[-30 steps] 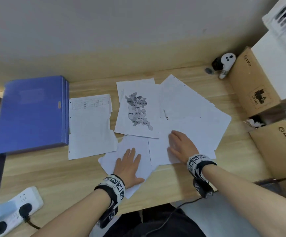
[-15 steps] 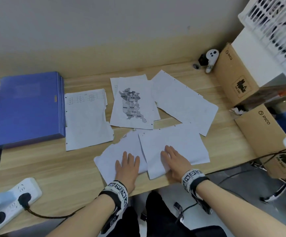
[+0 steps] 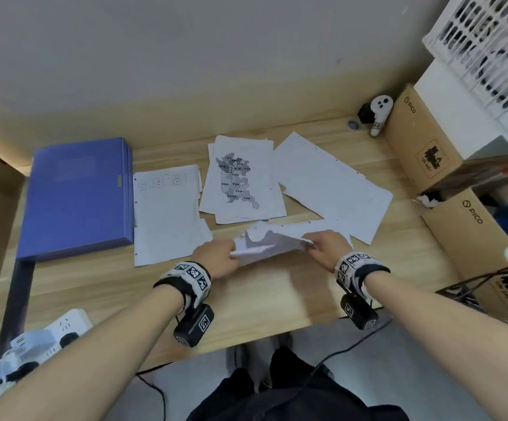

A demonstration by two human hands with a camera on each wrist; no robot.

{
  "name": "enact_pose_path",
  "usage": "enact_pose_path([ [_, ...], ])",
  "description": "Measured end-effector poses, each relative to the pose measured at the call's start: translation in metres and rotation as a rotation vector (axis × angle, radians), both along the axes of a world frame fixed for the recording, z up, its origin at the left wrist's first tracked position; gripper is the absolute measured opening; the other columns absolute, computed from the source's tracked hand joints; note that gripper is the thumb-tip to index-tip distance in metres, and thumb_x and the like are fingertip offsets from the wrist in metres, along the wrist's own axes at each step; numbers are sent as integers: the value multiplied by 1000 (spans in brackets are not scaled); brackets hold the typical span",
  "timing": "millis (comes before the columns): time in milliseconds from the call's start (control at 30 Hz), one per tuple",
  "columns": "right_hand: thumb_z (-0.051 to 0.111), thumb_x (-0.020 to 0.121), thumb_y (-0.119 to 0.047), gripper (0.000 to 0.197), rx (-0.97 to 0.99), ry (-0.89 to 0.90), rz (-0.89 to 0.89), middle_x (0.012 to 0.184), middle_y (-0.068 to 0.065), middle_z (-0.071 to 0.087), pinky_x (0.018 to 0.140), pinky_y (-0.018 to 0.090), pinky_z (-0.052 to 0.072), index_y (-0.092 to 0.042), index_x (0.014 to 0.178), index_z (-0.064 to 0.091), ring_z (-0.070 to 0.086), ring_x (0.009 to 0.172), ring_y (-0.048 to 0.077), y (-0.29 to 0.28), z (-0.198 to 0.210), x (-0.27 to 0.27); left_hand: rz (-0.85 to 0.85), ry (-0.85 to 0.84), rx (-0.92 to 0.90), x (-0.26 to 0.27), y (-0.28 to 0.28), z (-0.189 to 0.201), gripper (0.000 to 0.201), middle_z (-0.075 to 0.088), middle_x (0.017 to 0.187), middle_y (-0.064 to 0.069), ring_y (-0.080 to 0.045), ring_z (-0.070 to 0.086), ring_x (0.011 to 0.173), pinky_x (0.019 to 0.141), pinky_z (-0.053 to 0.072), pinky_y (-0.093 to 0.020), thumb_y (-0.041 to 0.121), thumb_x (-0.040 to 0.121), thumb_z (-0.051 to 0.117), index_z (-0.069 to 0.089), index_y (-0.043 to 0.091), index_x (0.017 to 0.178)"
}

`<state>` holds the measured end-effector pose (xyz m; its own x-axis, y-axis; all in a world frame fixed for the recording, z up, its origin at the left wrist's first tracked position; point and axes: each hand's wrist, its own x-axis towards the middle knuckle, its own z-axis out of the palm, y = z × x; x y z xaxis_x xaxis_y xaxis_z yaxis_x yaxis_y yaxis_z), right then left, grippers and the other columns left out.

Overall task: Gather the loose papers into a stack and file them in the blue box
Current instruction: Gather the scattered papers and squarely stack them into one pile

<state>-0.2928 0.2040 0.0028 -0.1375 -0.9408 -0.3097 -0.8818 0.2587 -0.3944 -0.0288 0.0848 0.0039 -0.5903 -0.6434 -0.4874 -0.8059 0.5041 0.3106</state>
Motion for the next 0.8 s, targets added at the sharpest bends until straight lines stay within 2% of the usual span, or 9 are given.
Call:
enact_pose_path([
  [67,53,77,-23,17,-64,-81,-141,79,6,68,68,34,47,-28,80,68,62,77,26,-19,20,-4,145,138,21,4,-22,15,16,64,88,-2,-25,59,80,70,45,-33,33,83,51,58,19,88],
  [167,49,70,-17,16,-232,-149,-327,56,4,49,55,34,36,-18,55,42,48,60,28,-48,49,-7,435,421,109,16,-51,40,21,47,69,-7,-21,43,64,61,31,-33,29,78,56,43,16,69],
  [233,47,69,-15,24,-321,-194,-398,52,1,32,52,33,21,-17,54,28,31,54,22,-65,68,-6,651,599,194,26,-67,53,14,54,71,-7,-21,46,65,62,35,-32,20,78,57,50,11,69],
  [300,47,68,-17,24,-372,-233,-433,54,2,27,55,32,18,-19,56,26,25,55,18,-79,85,-6,830,705,227,38,-79,56,9,65,85,-10,-24,58,77,70,45,-34,14,81,57,62,7,83],
  [433,49,70,-16,26,-395,-286,-465,55,3,29,55,31,20,-19,55,29,28,54,17,-93,97,-5,1020,706,270,54,-81,31,20,65,98,-13,-29,60,90,77,47,-34,4,86,56,64,4,104],
  [533,52,74,-11,28,-382,-340,-530,56,5,32,55,30,24,-16,56,33,31,54,15,-95,89,-3,1106,658,327,57,-67,2,23,65,100,-14,-28,60,89,79,48,-32,-1,84,56,64,2,106],
  [633,57,76,-10,23,-341,-396,-612,56,6,43,54,30,33,-6,57,42,40,54,15,-96,72,-6,1196,650,406,55,-61,-36,32,68,111,-15,-31,65,97,87,54,-40,0,80,59,59,1,112],
  [700,57,76,-9,18,-295,-433,-640,60,8,45,56,31,35,-7,61,47,42,58,17,-101,58,-6,1233,669,440,53,-61,-61,46,67,117,-15,-33,65,102,92,54,-46,4,74,61,54,5,120],
  [800,55,77,-8,12,-219,-489,-659,64,10,53,56,36,45,0,69,57,51,61,22,-112,33,-7,1245,685,517,44,-56,-63,48,64,120,-15,-34,64,106,95,53,-51,-2,77,59,48,4,123],
])
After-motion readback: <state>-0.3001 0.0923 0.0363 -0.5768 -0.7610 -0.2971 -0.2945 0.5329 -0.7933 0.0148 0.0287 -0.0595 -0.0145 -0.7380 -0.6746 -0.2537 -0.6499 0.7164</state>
